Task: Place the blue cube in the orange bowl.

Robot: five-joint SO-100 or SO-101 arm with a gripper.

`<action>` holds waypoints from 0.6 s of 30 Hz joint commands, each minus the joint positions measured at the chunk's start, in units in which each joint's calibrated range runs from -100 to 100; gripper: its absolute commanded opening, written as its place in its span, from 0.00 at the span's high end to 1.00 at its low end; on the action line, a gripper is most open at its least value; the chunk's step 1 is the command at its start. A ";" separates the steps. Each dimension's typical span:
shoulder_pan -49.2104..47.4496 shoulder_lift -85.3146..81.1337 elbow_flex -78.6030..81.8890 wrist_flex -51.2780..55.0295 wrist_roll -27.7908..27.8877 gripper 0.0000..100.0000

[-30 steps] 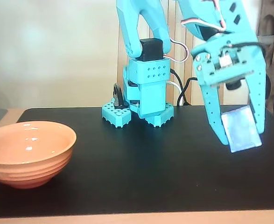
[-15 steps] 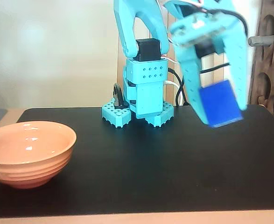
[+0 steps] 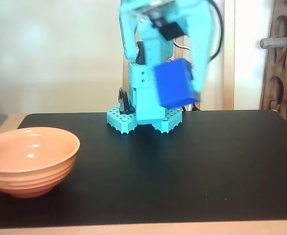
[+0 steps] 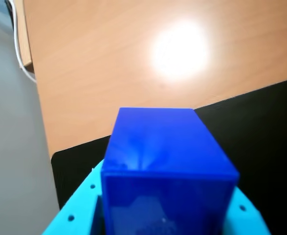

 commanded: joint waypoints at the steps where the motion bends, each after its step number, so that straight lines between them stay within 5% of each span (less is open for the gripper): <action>1: 5.72 -5.72 -5.36 4.91 2.59 0.86; 18: 21.27 -10.92 -4.82 14.41 8.11 0.86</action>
